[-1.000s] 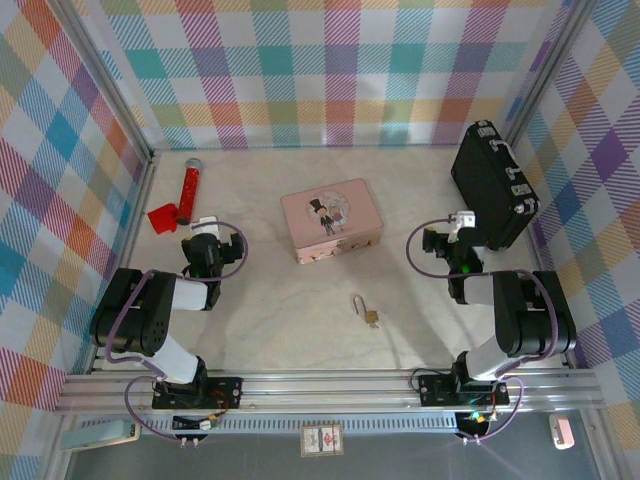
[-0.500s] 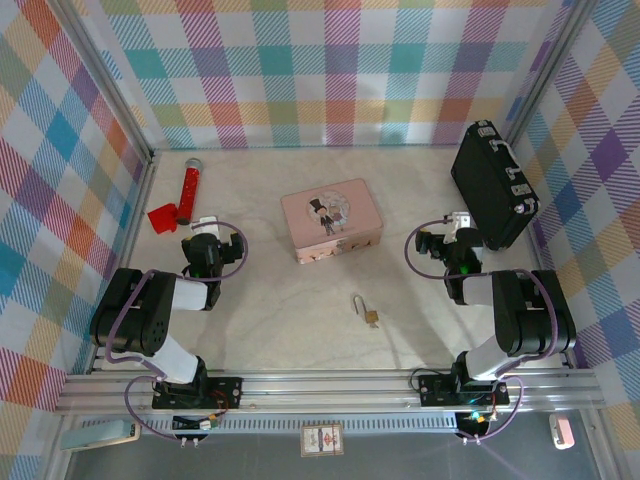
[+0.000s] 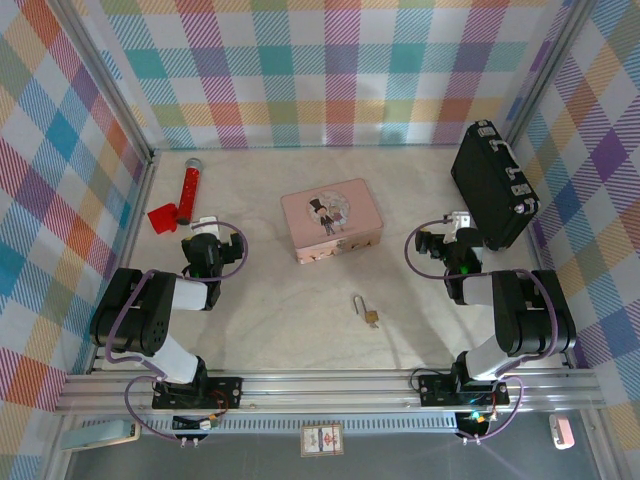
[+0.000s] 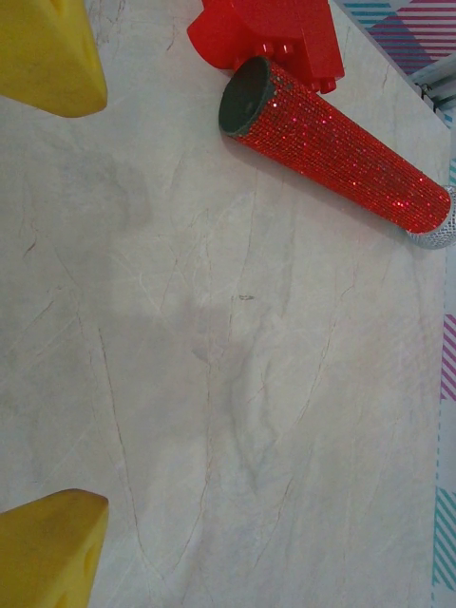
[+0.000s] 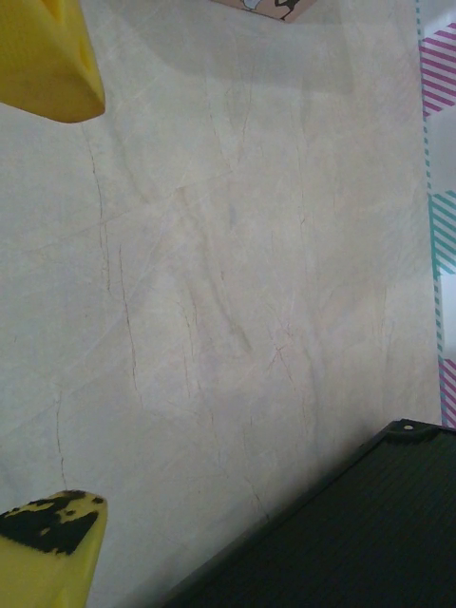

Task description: Unlock a padlock with a key

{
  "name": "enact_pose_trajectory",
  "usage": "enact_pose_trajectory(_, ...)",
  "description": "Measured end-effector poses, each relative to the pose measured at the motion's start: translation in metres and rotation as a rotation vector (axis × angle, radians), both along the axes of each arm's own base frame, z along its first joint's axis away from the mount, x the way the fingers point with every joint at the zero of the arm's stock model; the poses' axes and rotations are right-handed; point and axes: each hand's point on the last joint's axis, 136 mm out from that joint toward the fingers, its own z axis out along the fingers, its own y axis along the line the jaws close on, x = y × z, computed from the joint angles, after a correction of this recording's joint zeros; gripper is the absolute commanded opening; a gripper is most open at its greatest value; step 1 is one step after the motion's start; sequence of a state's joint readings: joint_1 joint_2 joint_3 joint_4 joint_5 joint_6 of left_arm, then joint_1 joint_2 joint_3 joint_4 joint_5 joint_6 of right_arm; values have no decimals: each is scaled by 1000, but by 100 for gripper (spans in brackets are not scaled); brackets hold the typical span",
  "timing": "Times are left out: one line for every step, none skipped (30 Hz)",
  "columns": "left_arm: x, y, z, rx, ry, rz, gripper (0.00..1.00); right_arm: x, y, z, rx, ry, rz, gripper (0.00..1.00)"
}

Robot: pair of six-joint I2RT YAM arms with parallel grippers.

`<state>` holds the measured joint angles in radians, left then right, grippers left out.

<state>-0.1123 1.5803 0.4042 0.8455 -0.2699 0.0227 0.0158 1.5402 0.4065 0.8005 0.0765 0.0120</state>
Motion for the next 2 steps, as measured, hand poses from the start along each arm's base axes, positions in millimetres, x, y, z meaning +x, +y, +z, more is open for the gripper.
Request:
enact_pose_trajectory(0,0,0,0,0,0,100,0,0,0,0,0,0,99)
enact_pose_trajectory(0,0,0,0,0,0,100,0,0,0,0,0,0,99)
